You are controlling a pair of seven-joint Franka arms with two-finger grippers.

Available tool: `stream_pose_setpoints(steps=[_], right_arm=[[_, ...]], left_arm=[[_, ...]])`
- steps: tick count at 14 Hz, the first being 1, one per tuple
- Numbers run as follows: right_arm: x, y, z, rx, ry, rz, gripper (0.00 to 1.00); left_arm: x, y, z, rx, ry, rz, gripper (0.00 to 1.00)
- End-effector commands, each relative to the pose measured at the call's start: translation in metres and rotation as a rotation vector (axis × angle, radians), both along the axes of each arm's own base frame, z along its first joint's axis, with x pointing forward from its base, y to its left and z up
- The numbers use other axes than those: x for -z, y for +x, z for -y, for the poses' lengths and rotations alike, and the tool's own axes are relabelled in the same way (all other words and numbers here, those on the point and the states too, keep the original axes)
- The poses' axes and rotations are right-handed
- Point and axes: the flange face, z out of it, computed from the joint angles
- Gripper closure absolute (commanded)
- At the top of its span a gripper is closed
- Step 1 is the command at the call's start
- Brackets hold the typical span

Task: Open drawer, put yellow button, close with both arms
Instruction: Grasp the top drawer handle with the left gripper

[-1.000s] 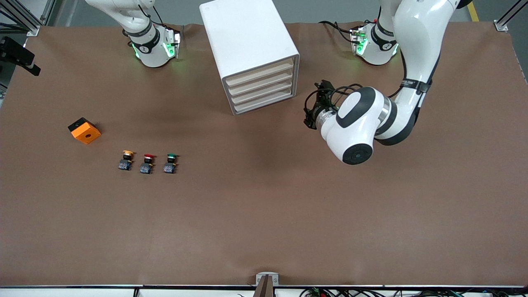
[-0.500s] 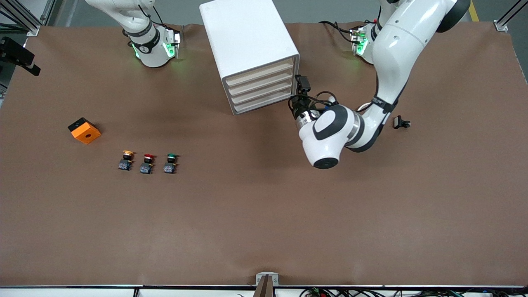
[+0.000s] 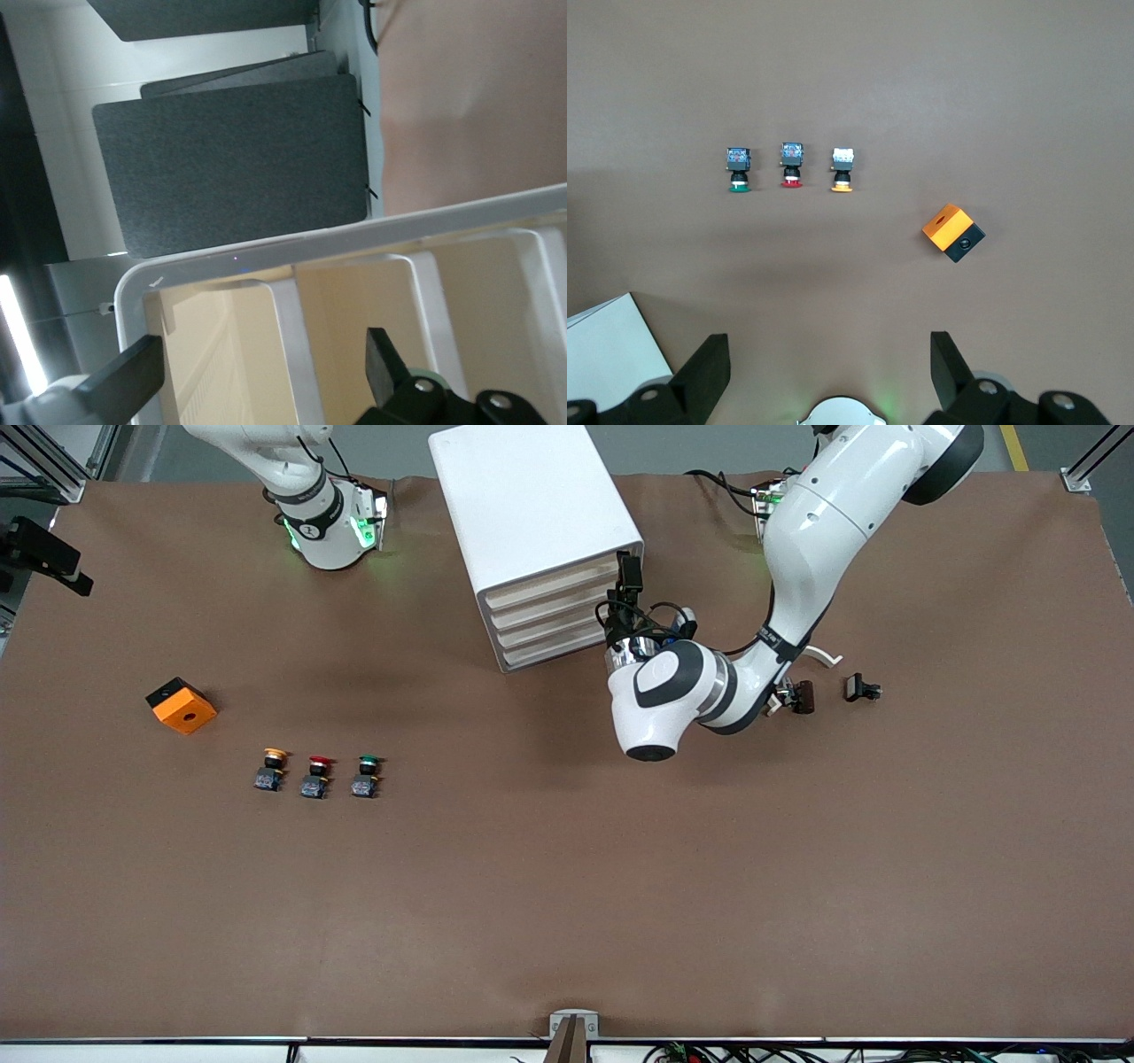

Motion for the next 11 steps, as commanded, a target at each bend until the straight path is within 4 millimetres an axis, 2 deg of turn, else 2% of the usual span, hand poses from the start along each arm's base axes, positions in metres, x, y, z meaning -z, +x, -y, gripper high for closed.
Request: stream_pose_setpoints(steps=[1,2,3,6,9,10,11], right_arm=[[0.022,0.016,0.003,-0.002,-0.01,-0.06,0.0],[0.03,0.021,0.004,-0.001,-0.009,-0.077,0.0],[0.049,0.032,0.004,0.0,-0.007,-0.113,0.0],[0.1,0.064,0.017,0.018,0.01,-0.2,0.0],[0.101,0.069,0.021,0.027,-0.004,-0.192,0.0],[0.104,0.068,0.021,0.032,-0.006,-0.199,0.0],[0.114,0.07,0.023,0.039,-0.003,-0.205,0.0]], left_arm=[[0.008,-0.017,0.005,0.012,0.025,-0.031,0.0],[0.009,-0.021,0.008,0.021,0.027,-0.035,0.01],[0.009,-0.021,0.008,0.02,0.026,-0.034,0.04],[0.011,-0.017,0.006,0.01,0.023,-0.037,0.0],[0.011,-0.016,0.008,-0.006,0.013,-0.053,0.0],[0.016,-0.014,0.007,-0.013,0.016,-0.058,0.02],[0.02,-0.013,0.008,-0.022,0.017,-0.061,0.12]])
